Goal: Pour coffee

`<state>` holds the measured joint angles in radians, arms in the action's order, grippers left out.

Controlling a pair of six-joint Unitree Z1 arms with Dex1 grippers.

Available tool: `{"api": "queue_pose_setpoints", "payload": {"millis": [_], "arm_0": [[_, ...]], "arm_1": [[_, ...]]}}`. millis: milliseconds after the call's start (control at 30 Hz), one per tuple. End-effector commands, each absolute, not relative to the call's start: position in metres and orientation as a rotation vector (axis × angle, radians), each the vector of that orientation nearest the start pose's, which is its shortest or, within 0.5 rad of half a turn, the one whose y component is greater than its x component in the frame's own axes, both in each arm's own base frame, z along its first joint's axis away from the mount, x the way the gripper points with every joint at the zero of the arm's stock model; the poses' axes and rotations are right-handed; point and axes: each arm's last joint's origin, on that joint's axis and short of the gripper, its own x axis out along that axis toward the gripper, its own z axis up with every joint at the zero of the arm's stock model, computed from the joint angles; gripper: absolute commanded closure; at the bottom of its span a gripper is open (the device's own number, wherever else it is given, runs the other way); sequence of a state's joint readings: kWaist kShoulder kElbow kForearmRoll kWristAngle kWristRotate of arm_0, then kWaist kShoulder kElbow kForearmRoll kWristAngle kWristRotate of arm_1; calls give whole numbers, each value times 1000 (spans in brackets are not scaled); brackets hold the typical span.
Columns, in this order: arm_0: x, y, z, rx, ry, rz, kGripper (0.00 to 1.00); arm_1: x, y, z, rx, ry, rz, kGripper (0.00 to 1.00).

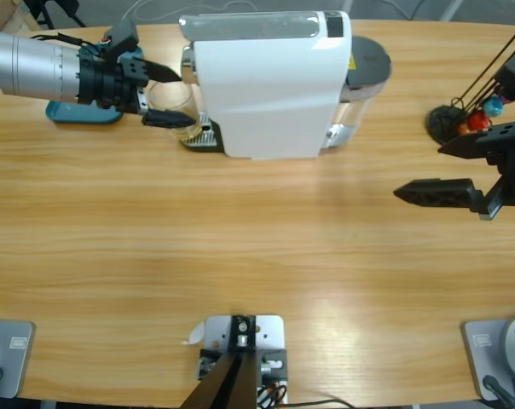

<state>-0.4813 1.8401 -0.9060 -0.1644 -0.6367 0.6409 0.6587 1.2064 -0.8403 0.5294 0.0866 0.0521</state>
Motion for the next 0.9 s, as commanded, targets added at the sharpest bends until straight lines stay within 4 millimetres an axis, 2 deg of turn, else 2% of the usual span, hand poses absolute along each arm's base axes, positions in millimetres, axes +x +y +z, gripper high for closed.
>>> {"api": "queue_pose_setpoints", "payload": {"millis": [33, 900], "arm_0": [[285, -186, 223, 478, 445, -1275, 27], [272, -175, 235, 484, 422, -1252, 9]], "arm_1": [[139, 110, 300, -223, 945, 665, 0], [140, 111, 299, -224, 950, 664, 0]]}}
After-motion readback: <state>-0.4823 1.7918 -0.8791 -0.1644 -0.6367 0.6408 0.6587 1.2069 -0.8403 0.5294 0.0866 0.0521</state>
